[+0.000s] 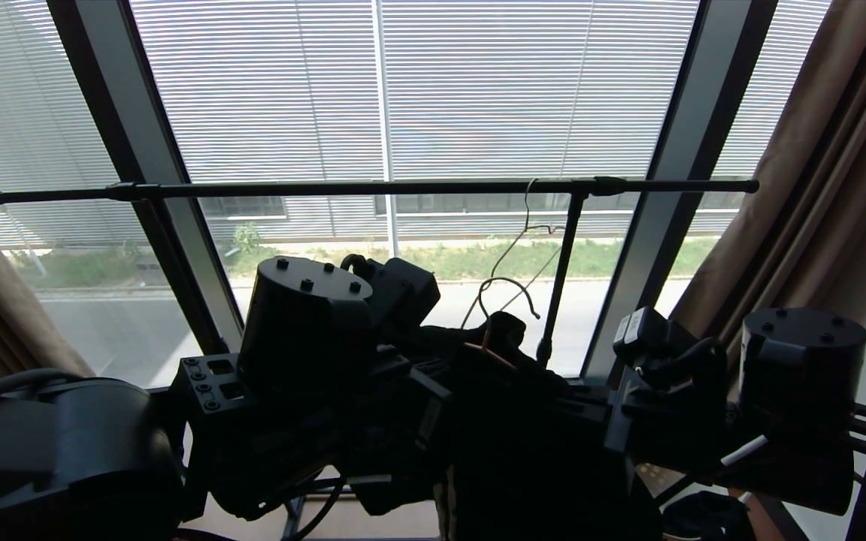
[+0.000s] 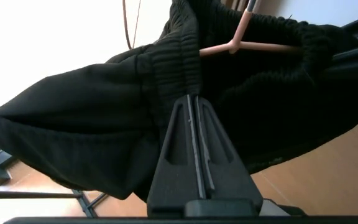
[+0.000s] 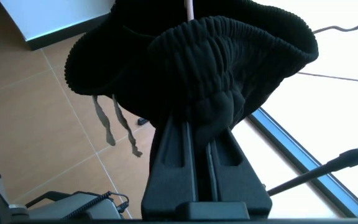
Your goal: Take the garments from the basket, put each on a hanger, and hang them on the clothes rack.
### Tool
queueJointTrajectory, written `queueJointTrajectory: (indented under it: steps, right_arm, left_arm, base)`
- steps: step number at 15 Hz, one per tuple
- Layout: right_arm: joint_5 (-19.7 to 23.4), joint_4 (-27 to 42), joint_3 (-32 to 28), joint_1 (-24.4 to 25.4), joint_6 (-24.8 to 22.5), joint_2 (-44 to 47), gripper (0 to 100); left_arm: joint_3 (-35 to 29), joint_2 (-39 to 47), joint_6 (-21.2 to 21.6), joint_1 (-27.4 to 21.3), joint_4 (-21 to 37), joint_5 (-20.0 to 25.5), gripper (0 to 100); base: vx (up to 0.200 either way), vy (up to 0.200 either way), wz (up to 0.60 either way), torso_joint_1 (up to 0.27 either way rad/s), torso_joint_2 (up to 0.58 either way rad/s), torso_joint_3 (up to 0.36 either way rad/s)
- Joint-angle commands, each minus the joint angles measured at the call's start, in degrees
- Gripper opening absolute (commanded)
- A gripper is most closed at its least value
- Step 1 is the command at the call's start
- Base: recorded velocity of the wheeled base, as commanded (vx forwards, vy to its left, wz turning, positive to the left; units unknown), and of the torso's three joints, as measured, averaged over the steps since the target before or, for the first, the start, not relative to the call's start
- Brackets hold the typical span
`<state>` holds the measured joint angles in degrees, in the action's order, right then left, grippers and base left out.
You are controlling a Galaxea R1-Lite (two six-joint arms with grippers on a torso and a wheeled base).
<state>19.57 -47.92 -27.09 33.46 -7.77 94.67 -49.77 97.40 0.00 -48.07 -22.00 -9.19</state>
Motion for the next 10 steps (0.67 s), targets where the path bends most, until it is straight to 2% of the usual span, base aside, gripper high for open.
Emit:
queueJointTrajectory:
  steps: [1, 10]
  right_arm:
    - [0.0, 0.0, 0.0, 0.0, 0.0, -0.1, 0]
    - [1.6, 0.0, 0.4, -0.2, 0.2, -1.2, 0]
  left_arm:
    - [0.1, 0.1, 0.0, 0.1, 0.0, 0.0, 100]
    - [-0.4, 1.1, 0.4, 0.8, 0.0, -0.2, 100]
  base:
    - [0.000, 0.000, 0.00, 0.000, 0.00, 0.000]
    - [0.000, 0.000, 0.00, 0.000, 0.00, 0.000]
